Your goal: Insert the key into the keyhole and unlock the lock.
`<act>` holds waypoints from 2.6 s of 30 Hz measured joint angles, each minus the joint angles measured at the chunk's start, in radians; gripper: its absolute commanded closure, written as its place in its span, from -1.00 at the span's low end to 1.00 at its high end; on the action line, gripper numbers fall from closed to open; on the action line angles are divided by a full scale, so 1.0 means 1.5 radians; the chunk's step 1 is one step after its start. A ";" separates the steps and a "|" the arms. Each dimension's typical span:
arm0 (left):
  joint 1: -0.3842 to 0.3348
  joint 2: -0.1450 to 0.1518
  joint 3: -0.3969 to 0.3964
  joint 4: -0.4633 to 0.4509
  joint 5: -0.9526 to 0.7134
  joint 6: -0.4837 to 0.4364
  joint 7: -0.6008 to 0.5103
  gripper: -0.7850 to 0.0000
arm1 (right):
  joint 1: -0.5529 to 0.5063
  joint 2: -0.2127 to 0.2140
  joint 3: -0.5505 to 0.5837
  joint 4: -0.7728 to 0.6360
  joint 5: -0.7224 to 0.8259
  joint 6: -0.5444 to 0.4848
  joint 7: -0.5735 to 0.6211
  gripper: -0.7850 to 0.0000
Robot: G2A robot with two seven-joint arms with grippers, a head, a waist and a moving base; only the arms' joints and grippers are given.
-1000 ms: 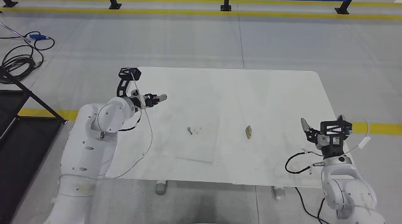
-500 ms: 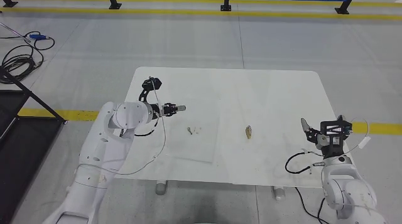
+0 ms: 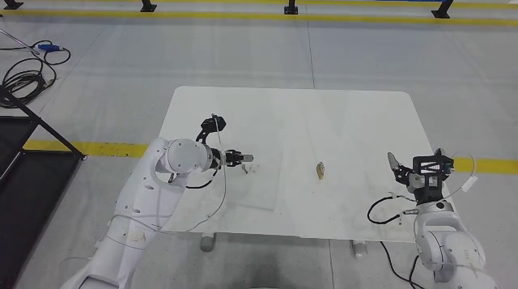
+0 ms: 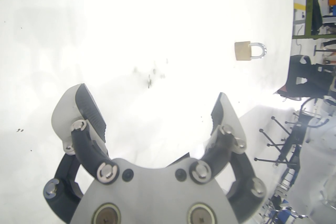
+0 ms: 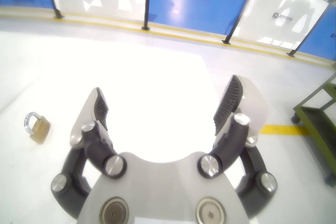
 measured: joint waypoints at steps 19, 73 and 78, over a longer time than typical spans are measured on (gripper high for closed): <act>-0.040 -0.001 0.027 0.042 0.001 0.057 -0.056 -1.00 | 0.000 0.000 0.000 0.000 0.000 0.000 0.000 -1.00; -0.110 0.003 0.107 0.160 -0.073 -0.034 -0.043 0.51 | 0.000 0.000 0.000 0.000 0.000 0.000 0.000 -1.00; -0.112 0.005 0.110 0.161 -0.072 -0.032 -0.043 0.75 | 0.000 0.000 0.000 0.000 0.000 0.000 0.000 -1.00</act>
